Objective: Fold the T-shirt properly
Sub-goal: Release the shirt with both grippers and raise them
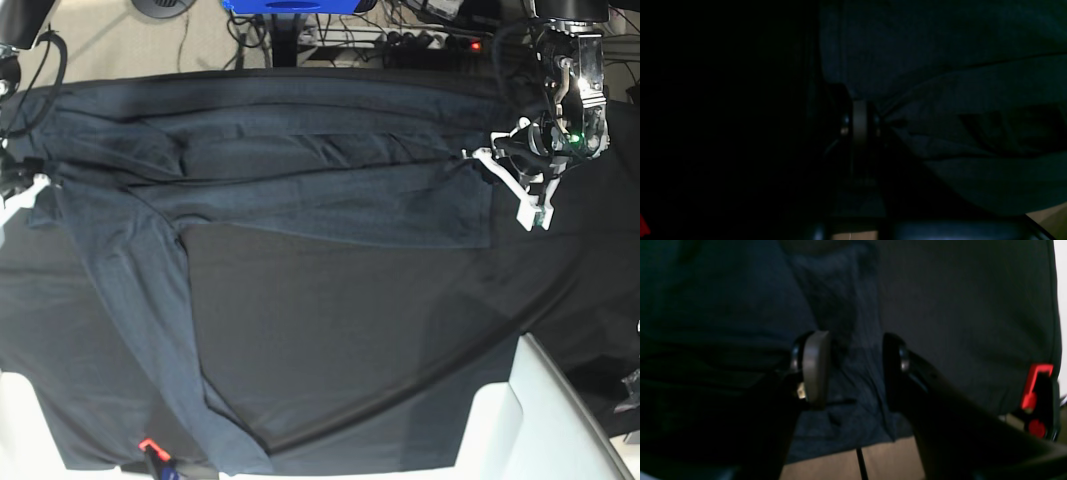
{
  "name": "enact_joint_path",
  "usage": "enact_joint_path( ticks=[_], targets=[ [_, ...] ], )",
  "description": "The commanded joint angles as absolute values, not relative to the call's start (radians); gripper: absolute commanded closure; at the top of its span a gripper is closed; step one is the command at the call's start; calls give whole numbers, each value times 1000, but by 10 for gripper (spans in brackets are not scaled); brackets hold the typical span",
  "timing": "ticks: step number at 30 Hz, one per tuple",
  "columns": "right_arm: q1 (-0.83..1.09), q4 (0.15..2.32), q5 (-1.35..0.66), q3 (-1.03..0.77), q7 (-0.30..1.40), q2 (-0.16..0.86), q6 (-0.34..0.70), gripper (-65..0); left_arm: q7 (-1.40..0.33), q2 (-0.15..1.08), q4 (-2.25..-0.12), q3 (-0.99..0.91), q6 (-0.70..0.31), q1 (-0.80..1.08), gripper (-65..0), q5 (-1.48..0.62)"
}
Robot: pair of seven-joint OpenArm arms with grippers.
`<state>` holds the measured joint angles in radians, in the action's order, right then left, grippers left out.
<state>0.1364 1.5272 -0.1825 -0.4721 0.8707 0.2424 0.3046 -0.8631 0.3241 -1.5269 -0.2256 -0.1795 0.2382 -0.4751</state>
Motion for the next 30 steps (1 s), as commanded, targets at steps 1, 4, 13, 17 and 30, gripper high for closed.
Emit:
enact_joint_path(
  ticks=[1, 4, 13, 17, 30],
  targets=[
    [120, 1549, -189, -478, 854, 257, 305, -201, -849, 329, -1541, -231, -179, 231, 0, -481],
    [81, 1534, -189, -456, 842, 255, 305, -41, -849, 320, -1541, -232, -179, 231, 0, -481],
    [-33, 1333, -188, -432, 837, 252, 305, -5, -849, 305, -1540, -234, -177, 229, 0, -481],
    [-45, 1268, -188, -432, 779, 265, 305, -5, -849, 305, -1540, -236, -177, 229, 0, -481],
    [-68, 1064, -186, -427, 650, 323, 303, -3, -849, 311, -1540, -236, -177, 229, 0, -481]
  ],
)
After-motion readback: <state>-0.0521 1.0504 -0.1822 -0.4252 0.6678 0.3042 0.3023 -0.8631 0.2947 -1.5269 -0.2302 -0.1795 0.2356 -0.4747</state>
